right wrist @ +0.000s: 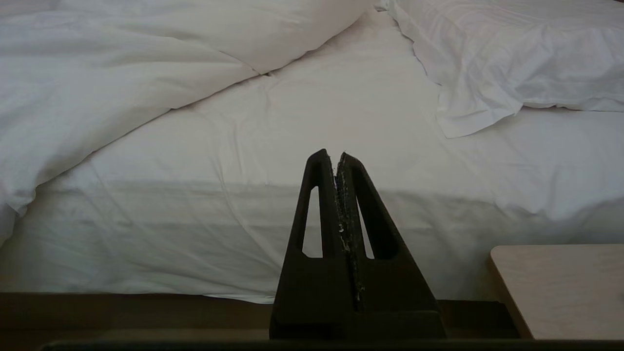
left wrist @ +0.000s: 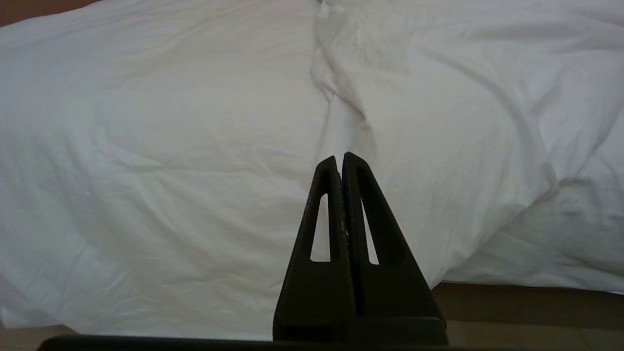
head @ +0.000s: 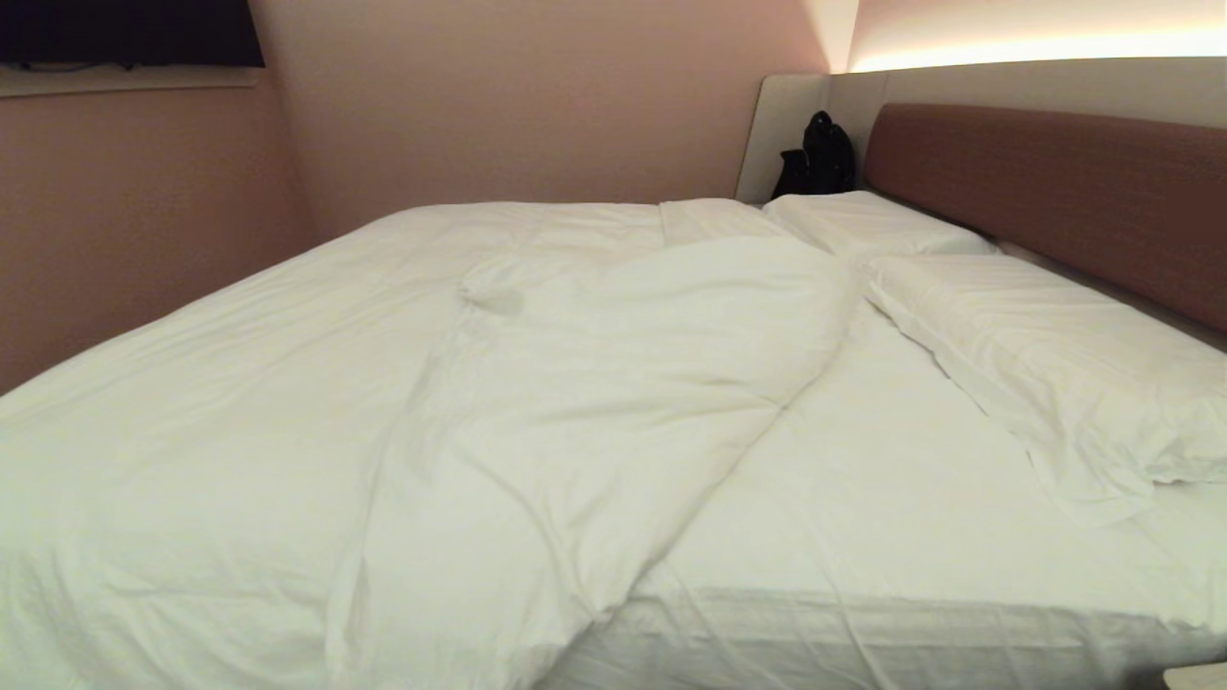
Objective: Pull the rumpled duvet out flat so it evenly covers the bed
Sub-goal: Hold the folded corner of the quilt
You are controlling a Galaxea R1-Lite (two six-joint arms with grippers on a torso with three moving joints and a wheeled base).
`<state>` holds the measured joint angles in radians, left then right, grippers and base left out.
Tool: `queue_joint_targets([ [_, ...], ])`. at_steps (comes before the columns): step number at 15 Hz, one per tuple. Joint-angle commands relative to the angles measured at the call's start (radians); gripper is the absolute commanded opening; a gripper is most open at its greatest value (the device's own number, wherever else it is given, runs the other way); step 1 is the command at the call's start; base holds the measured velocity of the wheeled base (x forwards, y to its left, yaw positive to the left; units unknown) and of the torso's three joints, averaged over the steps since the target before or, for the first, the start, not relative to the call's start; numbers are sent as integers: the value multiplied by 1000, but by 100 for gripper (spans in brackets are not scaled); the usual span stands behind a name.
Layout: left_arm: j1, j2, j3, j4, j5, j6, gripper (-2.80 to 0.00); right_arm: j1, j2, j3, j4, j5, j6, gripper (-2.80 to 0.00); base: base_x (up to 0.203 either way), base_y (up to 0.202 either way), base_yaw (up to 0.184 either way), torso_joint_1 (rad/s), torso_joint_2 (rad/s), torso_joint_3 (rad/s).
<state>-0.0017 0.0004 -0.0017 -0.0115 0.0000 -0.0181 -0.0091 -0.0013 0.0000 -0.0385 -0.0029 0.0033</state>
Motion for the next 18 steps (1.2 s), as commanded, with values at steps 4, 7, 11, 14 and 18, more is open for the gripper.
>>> queue_joint_targets([
  [4, 0, 0, 0, -1, 0, 0, -280, 0, 1, 0, 0, 1, 1, -280, 0, 0, 0, 0, 0, 0],
  [7, 0, 0, 0, -1, 0, 0, -280, 0, 1, 0, 0, 0, 1, -280, 0, 0, 0, 0, 0, 0],
  [11, 0, 0, 0, -1, 0, 0, -280, 0, 1, 0, -1, 0, -1, -280, 0, 0, 0, 0, 0, 0],
  [14, 0, 0, 0, -1, 0, 0, -280, 0, 1, 0, 0, -2, -8, -280, 0, 0, 0, 0, 0, 0],
  [18, 0, 0, 0, -1, 0, 0, -280, 0, 4, -77, 11, 9, -8, -280, 0, 0, 0, 0, 0, 0],
])
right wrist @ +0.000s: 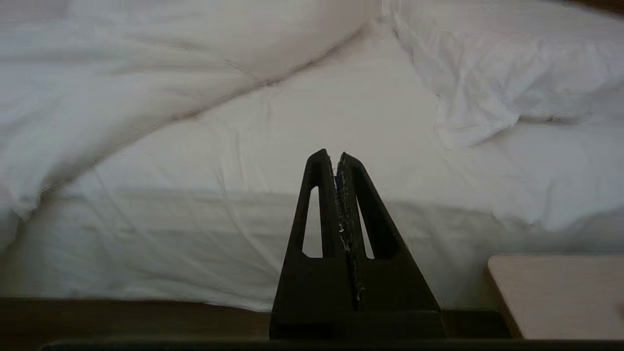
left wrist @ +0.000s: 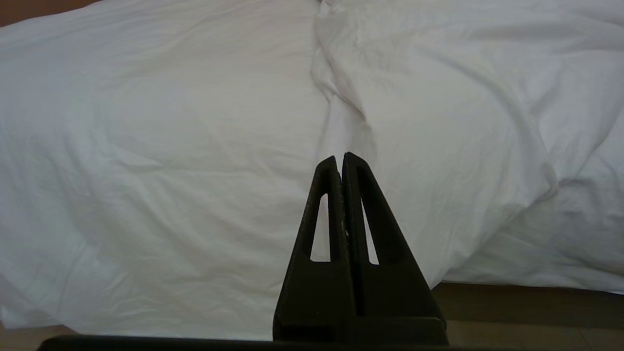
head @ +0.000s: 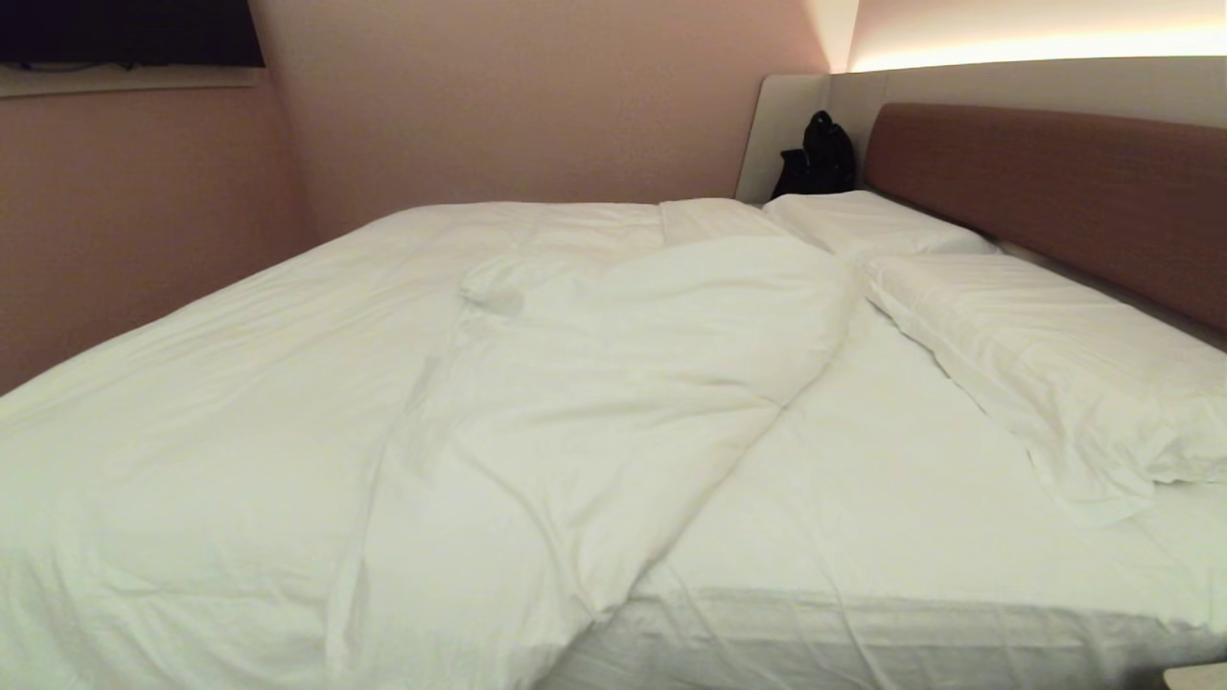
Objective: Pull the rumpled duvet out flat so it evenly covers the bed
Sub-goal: Hold the folded corner of the quilt
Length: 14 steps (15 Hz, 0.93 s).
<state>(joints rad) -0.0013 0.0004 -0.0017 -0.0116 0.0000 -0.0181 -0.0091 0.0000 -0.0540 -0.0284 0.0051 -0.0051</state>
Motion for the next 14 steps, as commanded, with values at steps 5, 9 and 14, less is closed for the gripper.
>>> queue_joint_targets([
  [5, 0, 0, 0, -1, 0, 0, -280, 0, 118, -353, 26, -3, -2, -280, 0, 0, 0, 0, 0, 0],
  [9, 0, 0, 0, -1, 0, 0, -280, 0, 293, -567, 25, -5, -3, -280, 0, 0, 0, 0, 0, 0],
  [14, 0, 0, 0, -1, 0, 0, -280, 0, 554, -813, 19, 3, -2, -280, 0, 0, 0, 0, 0, 0],
])
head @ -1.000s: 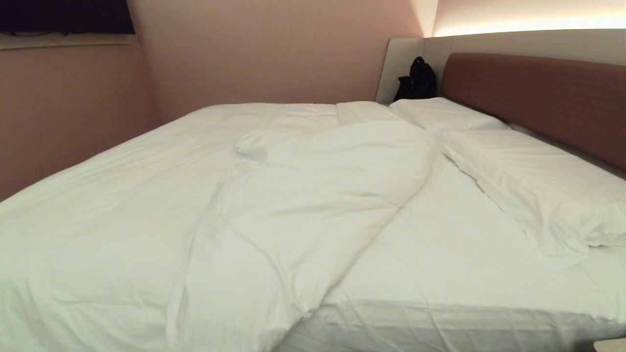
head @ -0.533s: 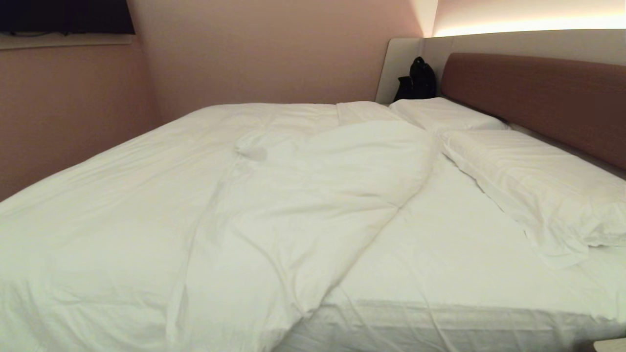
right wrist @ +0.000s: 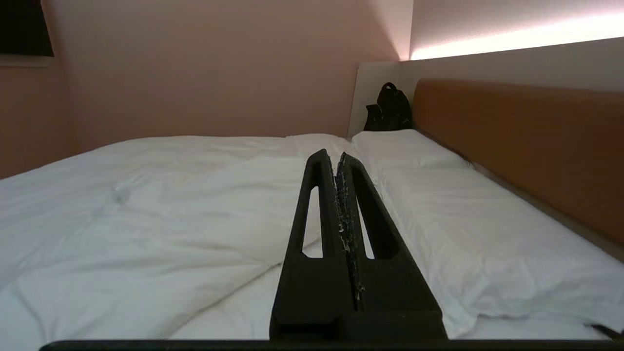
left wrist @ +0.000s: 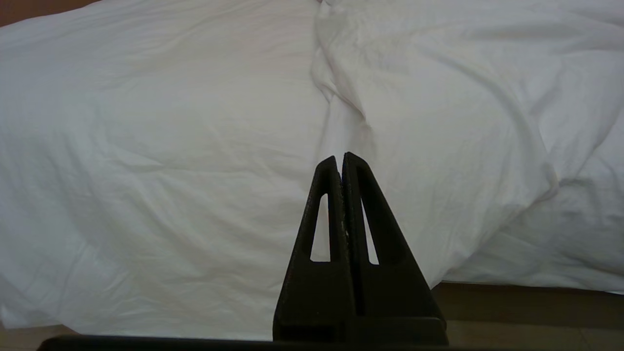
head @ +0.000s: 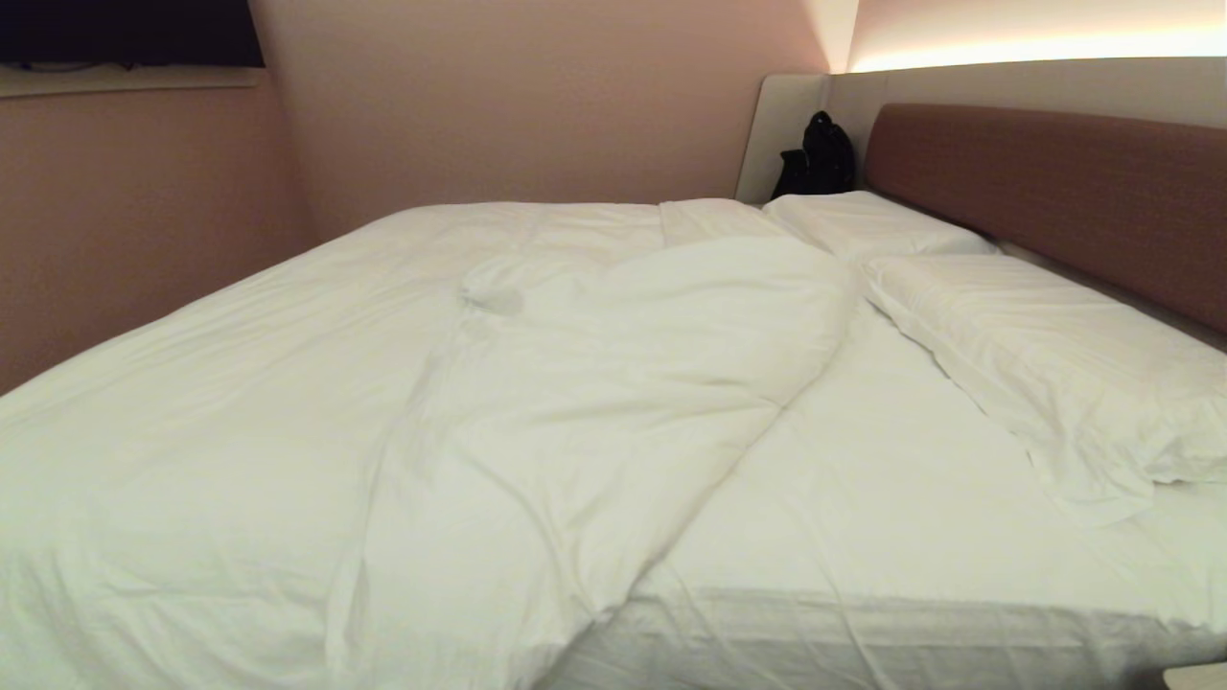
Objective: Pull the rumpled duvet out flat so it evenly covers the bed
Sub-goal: Hold the folded corner of the quilt
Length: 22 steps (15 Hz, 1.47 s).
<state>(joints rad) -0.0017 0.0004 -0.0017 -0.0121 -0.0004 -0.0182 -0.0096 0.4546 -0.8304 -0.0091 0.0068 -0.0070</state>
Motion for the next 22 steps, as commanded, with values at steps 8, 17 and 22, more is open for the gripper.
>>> queue_joint_targets([
  [8, 0, 0, 0, 0, 0, 0, -280, 6, 623, -519, 28, 2, 159, -280, 0, 0, 0, 0, 0, 0],
  [17, 0, 0, 0, 0, 0, 0, -280, 121, 1012, -821, 121, 2, 295, -280, 0, 0, 0, 0, 0, 0],
  [22, 0, 0, 0, 0, 0, 0, -280, 163, 1152, -873, 116, 23, 326, -280, 0, 0, 0, 0, 0, 0],
])
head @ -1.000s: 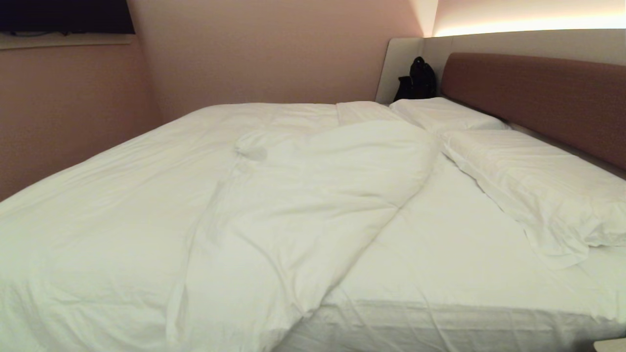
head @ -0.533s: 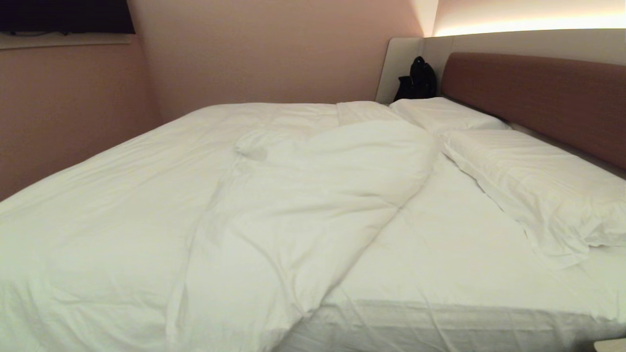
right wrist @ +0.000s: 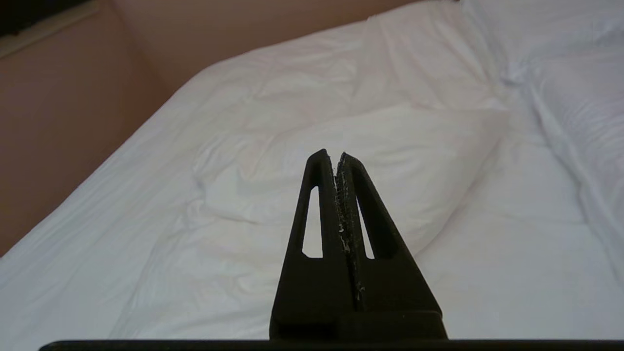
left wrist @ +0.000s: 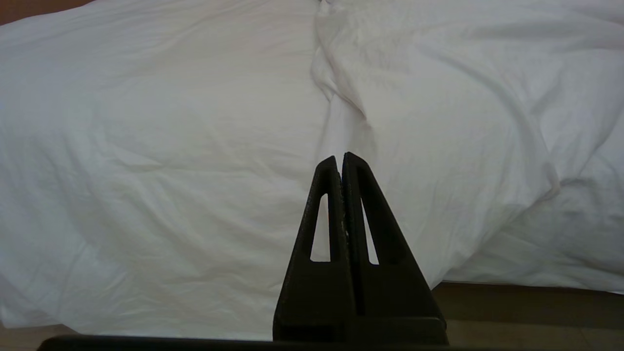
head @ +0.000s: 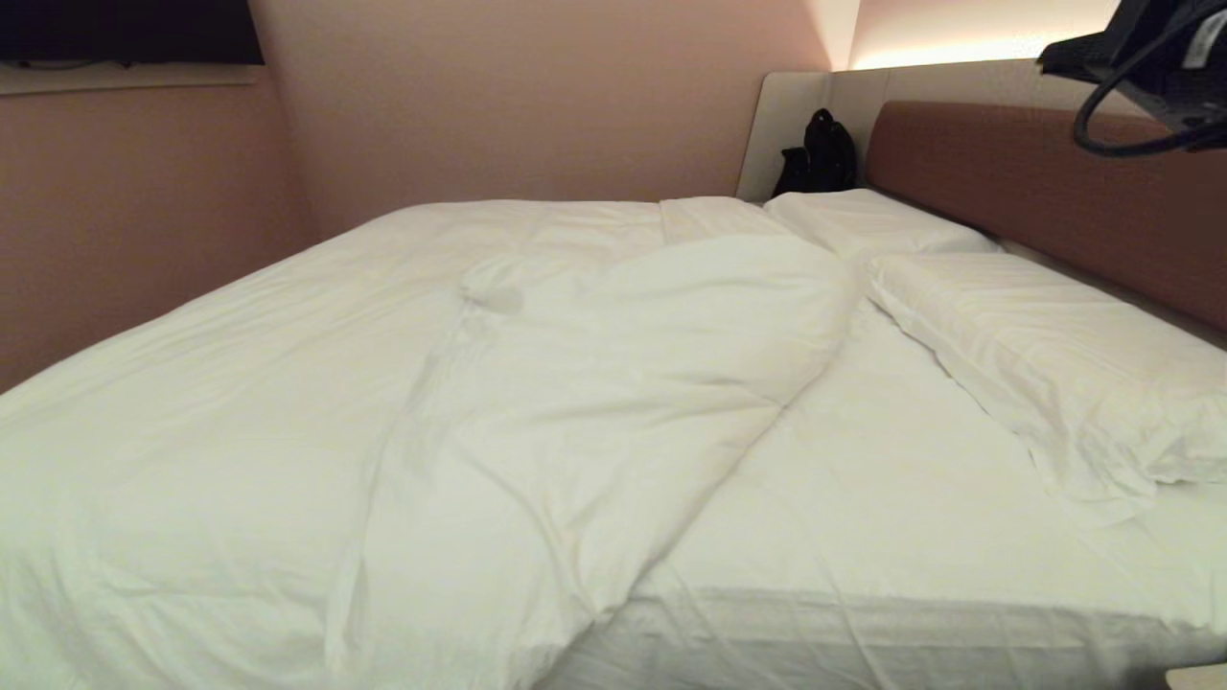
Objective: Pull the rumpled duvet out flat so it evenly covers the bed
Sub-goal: Hold the folded corner of the quilt
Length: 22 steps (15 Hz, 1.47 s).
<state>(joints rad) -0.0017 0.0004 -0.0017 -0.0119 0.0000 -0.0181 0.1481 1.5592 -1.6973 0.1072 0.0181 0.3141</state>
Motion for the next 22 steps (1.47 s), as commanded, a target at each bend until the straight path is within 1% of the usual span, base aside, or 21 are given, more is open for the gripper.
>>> queue_joint_targets([
  [1, 0, 0, 0, 0, 0, 0, -280, 9, 68, -8, -2, 33, 7, -280, 0, 0, 0, 0, 0, 0],
  [5, 0, 0, 0, 0, 0, 0, -280, 57, 158, -29, -3, 46, 7, -280, 0, 0, 0, 0, 0, 0],
  [16, 0, 0, 0, 0, 0, 0, -280, 228, 410, -96, 3, 27, -6, -280, 0, 0, 0, 0, 0, 0],
  [19, 0, 0, 0, 0, 0, 0, -280, 267, 479, -130, 1, -7, -13, -280, 0, 0, 0, 0, 0, 0],
  [22, 0, 0, 0, 0, 0, 0, -280, 300, 544, -179, 2, -10, -13, -280, 0, 0, 0, 0, 0, 0],
])
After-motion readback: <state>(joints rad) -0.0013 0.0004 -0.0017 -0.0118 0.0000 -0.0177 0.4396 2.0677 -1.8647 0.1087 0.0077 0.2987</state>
